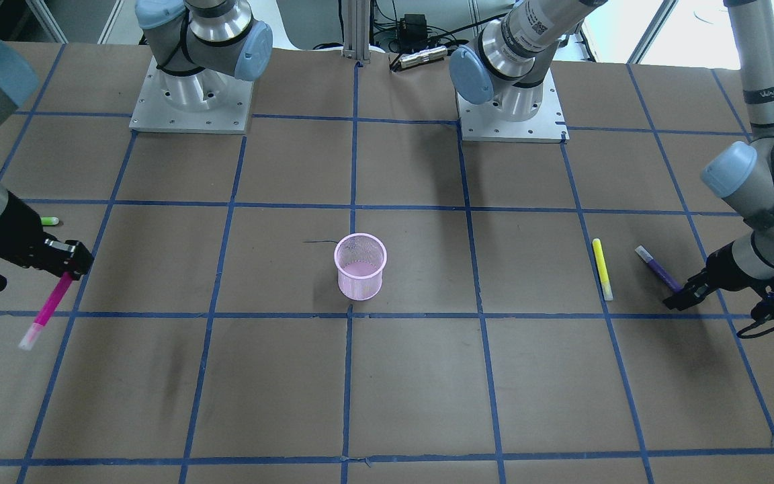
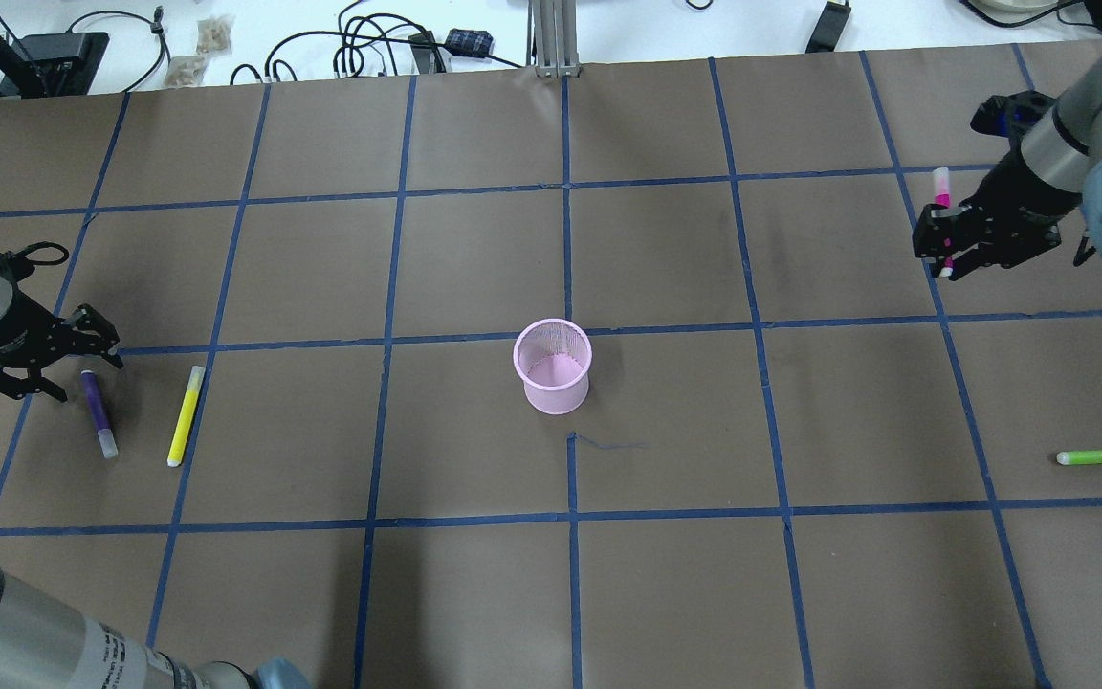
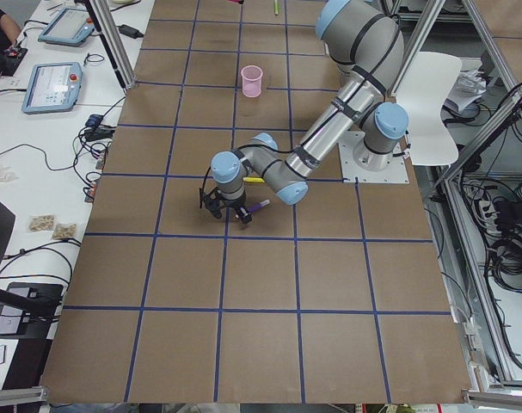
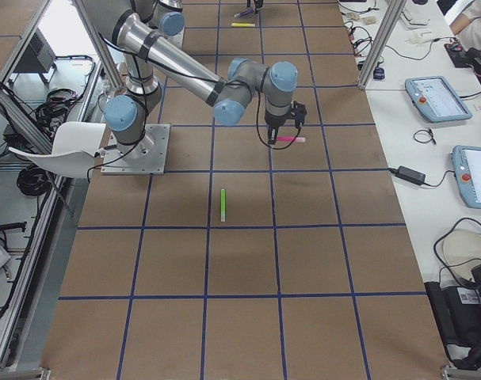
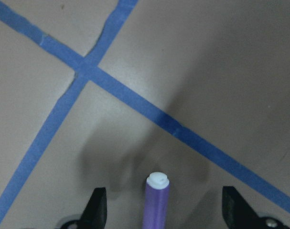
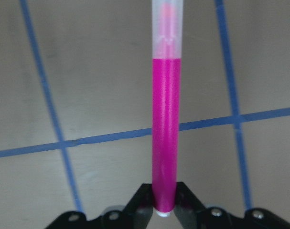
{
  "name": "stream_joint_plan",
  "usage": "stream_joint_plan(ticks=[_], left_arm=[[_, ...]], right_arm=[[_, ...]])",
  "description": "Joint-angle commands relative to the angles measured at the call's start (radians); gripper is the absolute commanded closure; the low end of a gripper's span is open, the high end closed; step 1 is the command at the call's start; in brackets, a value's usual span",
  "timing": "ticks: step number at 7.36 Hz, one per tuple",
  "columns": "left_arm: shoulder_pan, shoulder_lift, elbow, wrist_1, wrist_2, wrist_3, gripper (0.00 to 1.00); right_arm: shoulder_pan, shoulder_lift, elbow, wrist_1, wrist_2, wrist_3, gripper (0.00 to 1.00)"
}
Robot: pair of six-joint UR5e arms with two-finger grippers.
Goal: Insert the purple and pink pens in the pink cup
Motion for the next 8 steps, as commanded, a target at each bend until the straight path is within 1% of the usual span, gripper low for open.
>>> stream_joint_plan(ticks=[1,2,3,5,7,8], left_arm=[[0.001,-0.003,0.001,-0.002,0.003,0.005,0.64],[0.0,-0.003,0.001,-0.006,0.002,0.005,0.83],[0.001,-0.001,0.003,-0.01,0.003,0.006,1.0],[0.001,0.011,0.013,-0.011,0.002,0.011,1.0],[-0.002,0.035,0.021,-0.011,-0.001,0.017,1.0],[-0.012,0.063,0.054,-0.013,0.017,0.017,1.0]], right_arm=[[0.207,-0.049,0.001,0.049,0.113,0.338,1.0],[0.307,-0.049,-0.002,0.034,0.159,0.464,1.0],[0.379,-0.046,-0.002,0.026,0.271,0.579,1.0],[0.461,-0.032,0.009,-0.046,0.429,0.829,1.0],[0.49,0.004,0.011,-0.052,0.581,0.99,1.0],[0.495,0.042,0.011,-0.051,0.679,1.043,1.0]])
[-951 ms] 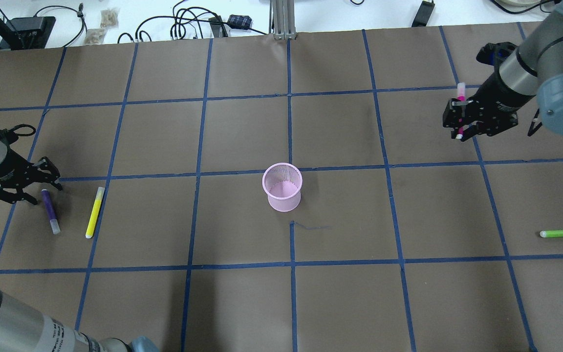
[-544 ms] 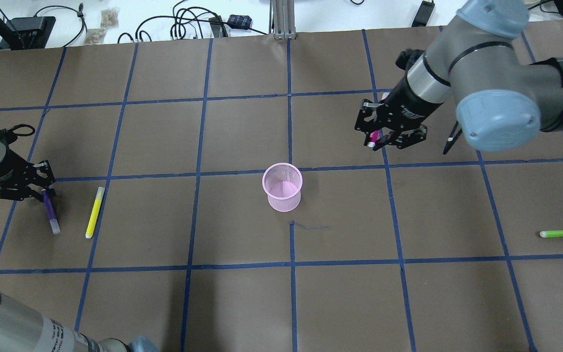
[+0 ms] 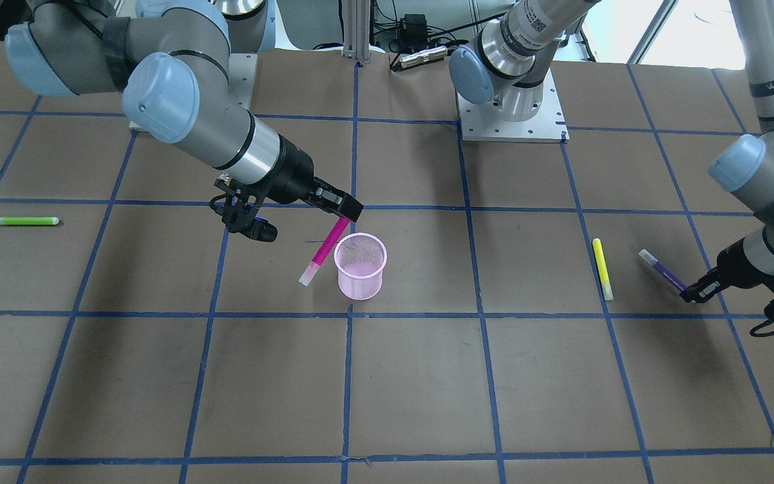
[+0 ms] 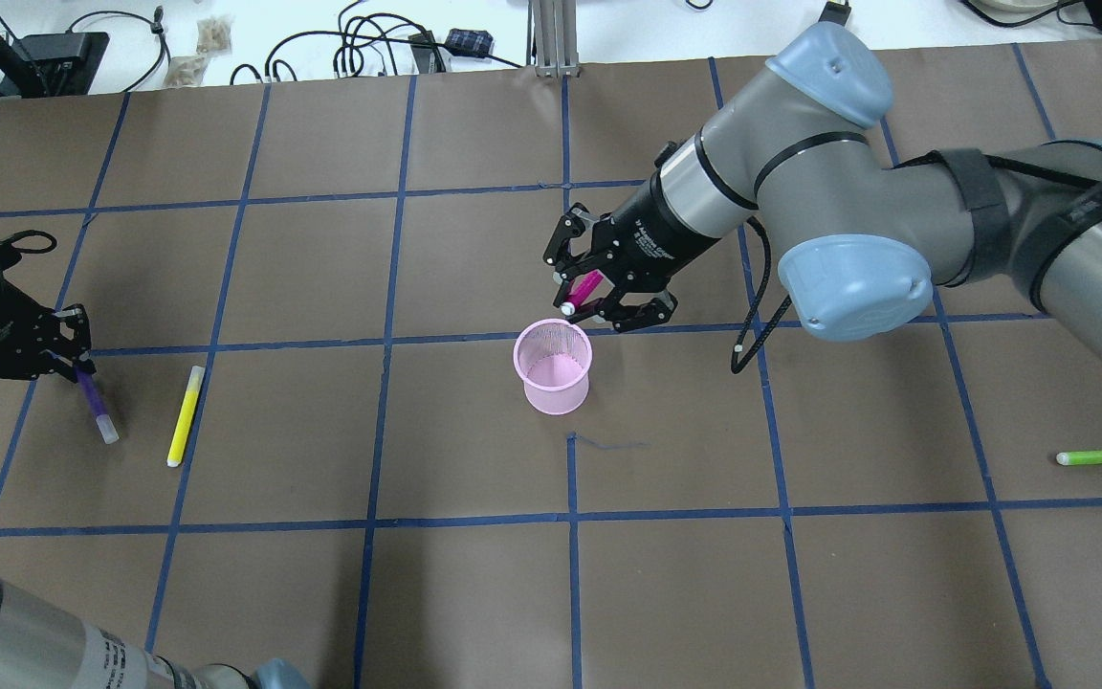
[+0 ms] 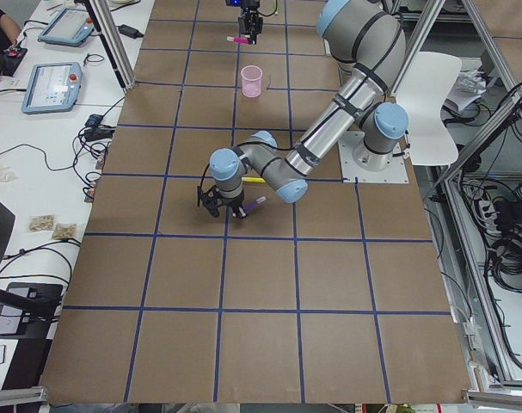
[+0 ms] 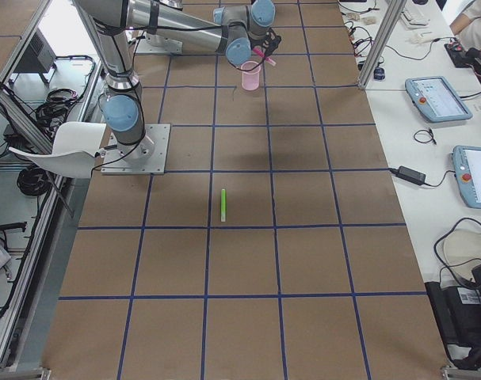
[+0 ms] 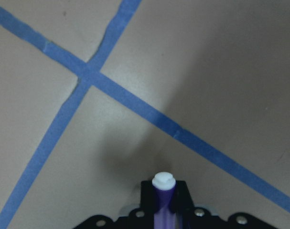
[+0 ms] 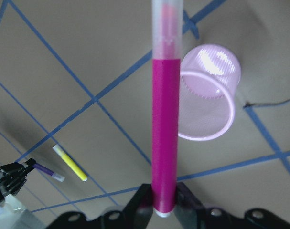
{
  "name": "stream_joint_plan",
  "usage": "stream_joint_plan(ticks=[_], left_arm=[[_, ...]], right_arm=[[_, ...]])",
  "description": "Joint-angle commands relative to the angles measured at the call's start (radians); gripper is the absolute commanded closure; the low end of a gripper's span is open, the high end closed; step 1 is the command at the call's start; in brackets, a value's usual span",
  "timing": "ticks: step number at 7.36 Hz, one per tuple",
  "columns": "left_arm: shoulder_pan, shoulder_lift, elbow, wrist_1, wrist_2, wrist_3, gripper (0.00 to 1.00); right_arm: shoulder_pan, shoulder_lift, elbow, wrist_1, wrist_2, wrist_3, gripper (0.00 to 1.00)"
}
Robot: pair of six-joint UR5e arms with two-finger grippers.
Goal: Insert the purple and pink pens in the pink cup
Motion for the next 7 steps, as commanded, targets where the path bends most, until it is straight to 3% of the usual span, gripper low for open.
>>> stream_joint_plan(ticks=[1,3,5,7], left_arm=[[-0.053,0.053,0.081,-0.013,0.031,0.001,1.0],[-0.166,0.123,0.158,-0.049,0.132,0.001,1.0],[-0.242,0.154,0.159,-0.049,0.137,-0.016,1.0],[-0.26,0.17,0.147,-0.049,0.125,-0.034,1.0]], right_arm=[[0.022,0.06,0.001,-0.005,0.172,0.168,1.0],[0.057,0.06,0.015,-0.012,0.248,0.249,1.0],[0.058,0.069,0.061,-0.022,0.26,0.24,1.0],[0.029,0.068,0.163,-0.157,0.352,0.25,1.0]])
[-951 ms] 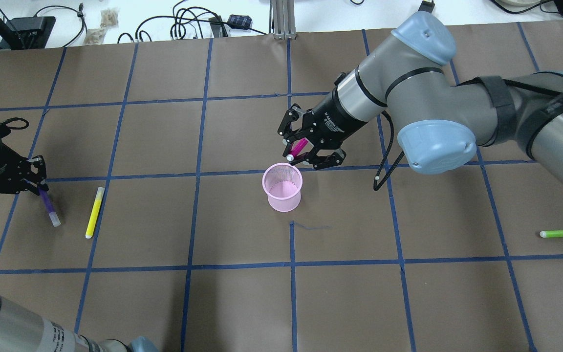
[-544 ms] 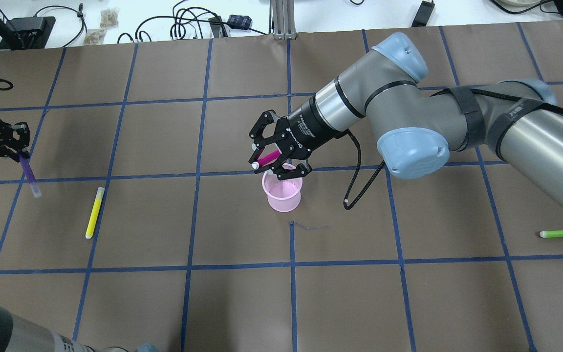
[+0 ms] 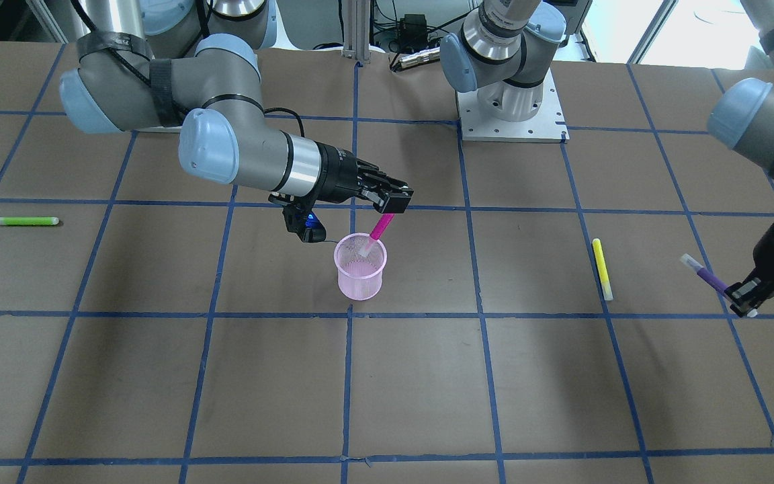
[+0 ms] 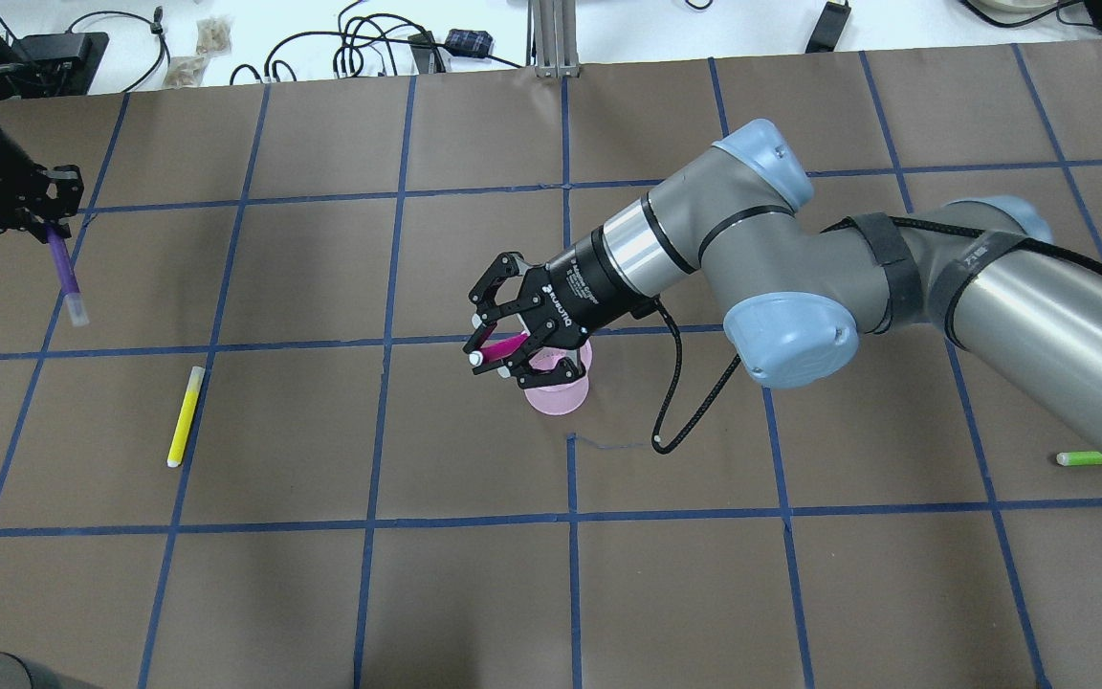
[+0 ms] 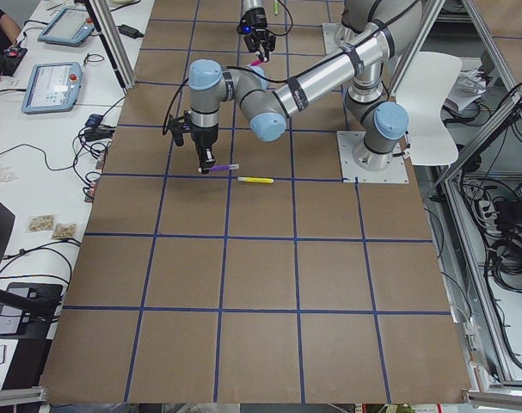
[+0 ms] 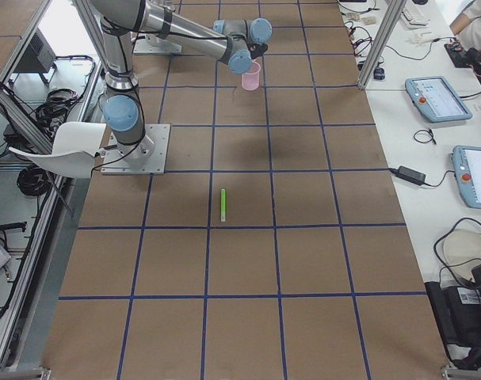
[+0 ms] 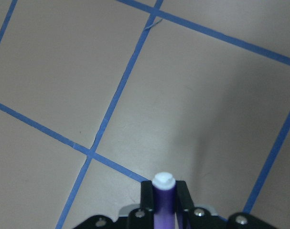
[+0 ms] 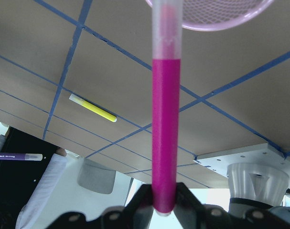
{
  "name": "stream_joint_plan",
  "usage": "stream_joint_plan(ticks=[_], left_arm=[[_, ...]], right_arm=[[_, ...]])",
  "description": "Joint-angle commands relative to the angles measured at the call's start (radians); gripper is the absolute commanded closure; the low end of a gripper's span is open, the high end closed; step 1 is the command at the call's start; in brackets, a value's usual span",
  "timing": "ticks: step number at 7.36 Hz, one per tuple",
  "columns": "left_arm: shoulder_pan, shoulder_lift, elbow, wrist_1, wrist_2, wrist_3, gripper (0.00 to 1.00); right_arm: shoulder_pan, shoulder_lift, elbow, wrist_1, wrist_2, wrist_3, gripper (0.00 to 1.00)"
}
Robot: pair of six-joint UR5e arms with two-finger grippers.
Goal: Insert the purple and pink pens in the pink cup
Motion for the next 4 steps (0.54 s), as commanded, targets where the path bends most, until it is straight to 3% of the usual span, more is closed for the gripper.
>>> stream_joint_plan(ticks=[1,2,3,4], left_arm=[[-0.028,0.016,-0.005,0.0,-0.007,-0.045,1.0],[-0.056,0.022,-0.005,0.0,-0.005,-0.065,1.0],[-0.089,0.025,0.0,0.0,-0.004,-0.111,1.0],[-0.129,0.04,0.0,0.001,0.002,-0.142,1.0]], right_arm=[[-0.028,0.001,0.07,-0.106,0.036,0.009,1.0],[-0.045,0.004,0.072,-0.116,0.019,0.007,1.0],[-0.059,0.007,0.073,-0.111,-0.036,-0.005,0.83],[-0.059,0.028,0.076,-0.114,-0.036,-0.005,0.72]])
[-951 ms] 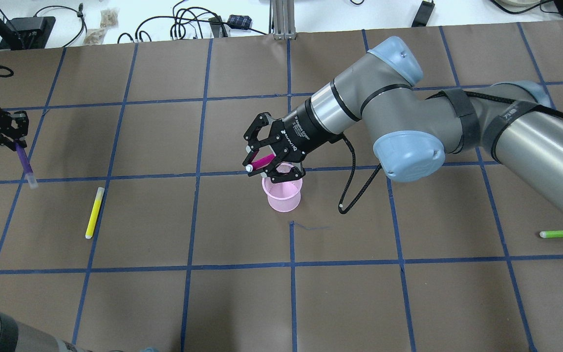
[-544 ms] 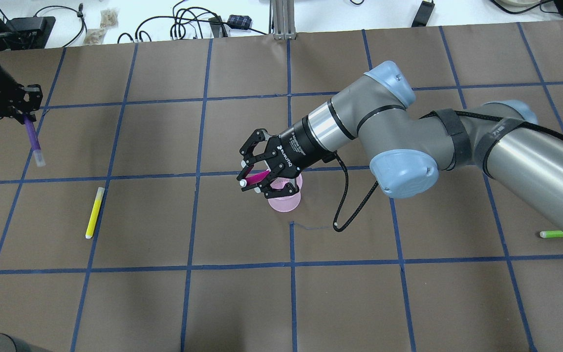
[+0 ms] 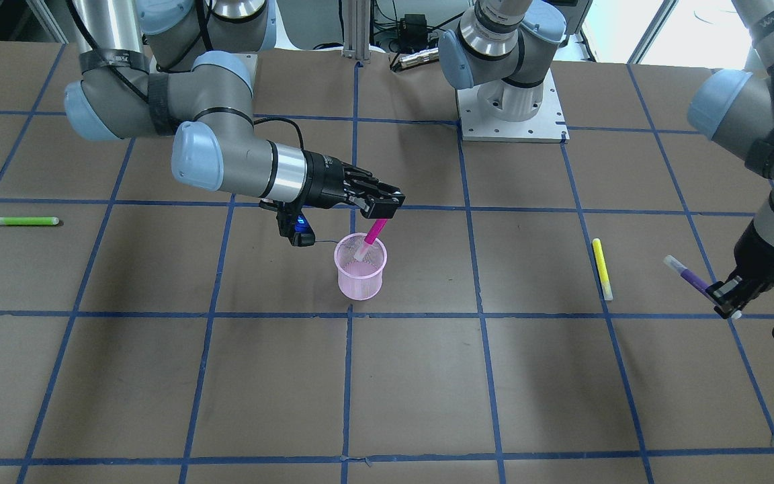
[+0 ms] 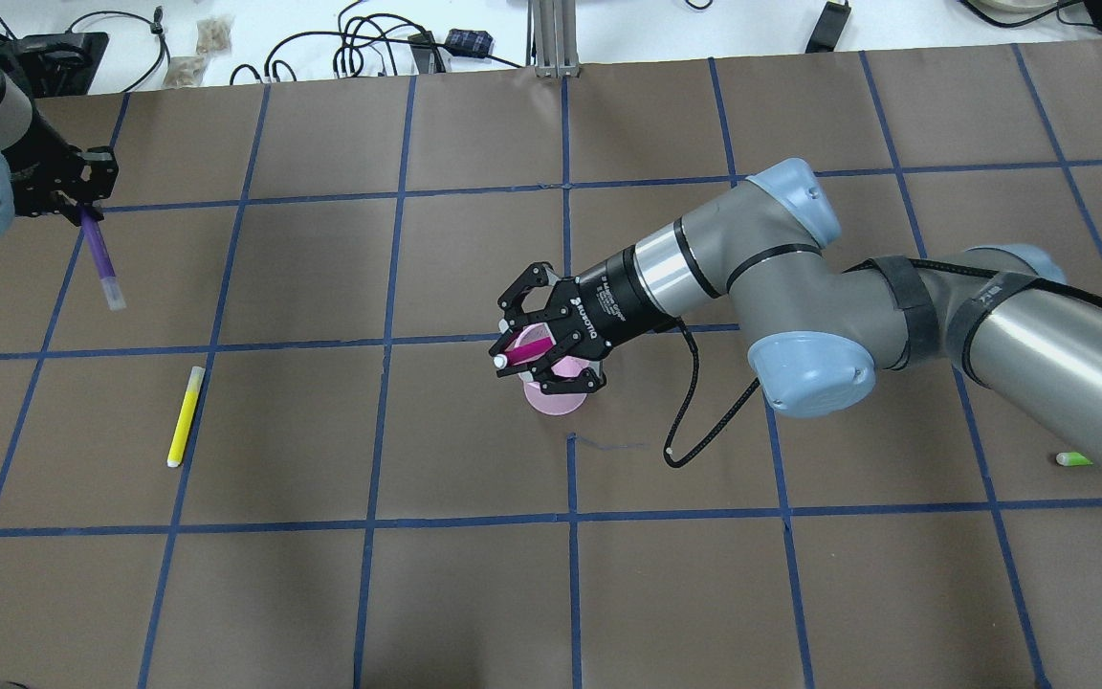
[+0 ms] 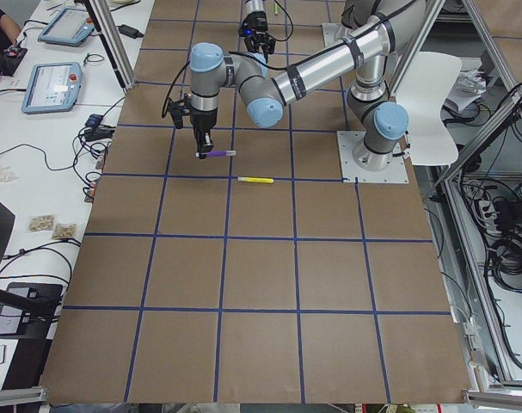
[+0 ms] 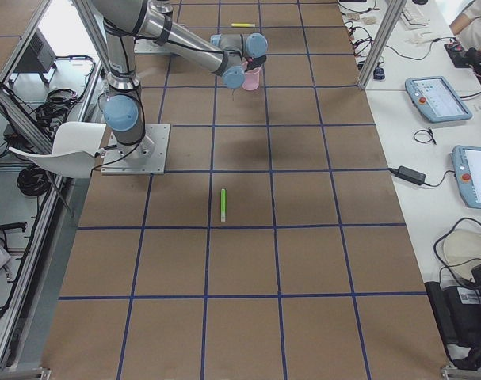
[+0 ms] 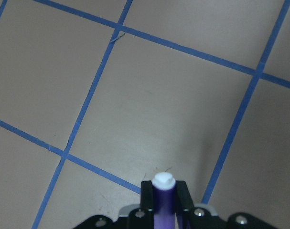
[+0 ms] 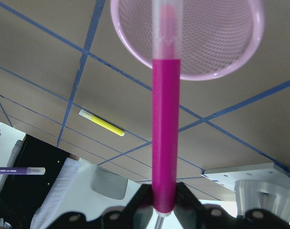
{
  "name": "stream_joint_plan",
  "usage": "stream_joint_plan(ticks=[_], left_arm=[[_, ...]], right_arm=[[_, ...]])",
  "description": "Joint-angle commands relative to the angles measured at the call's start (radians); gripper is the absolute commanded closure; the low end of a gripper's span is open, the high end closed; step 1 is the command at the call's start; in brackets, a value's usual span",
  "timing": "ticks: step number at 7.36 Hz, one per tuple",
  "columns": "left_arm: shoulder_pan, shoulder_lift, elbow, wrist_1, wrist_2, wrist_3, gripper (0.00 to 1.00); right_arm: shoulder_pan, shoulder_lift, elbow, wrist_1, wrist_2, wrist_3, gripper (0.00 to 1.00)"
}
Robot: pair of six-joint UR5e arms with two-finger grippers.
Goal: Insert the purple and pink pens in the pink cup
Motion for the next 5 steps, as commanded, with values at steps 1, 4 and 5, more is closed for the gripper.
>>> stream_joint_plan(ticks=[1,4,5], left_arm=[[-0.091,0.024,0.001,0.001,0.014,-0.08,1.0],[-0.139,0.054,-0.003,-0.002,0.043,-0.112,1.0],[-0.154,0.063,-0.005,-0.002,0.042,-0.134,1.0]], right_arm=[[-0.007,0.027,0.004,-0.003,-0.02,-0.004,0.4],[-0.007,0.02,-0.011,-0.003,-0.04,0.008,0.14],[-0.019,0.015,-0.054,0.003,-0.145,-0.004,0.14]])
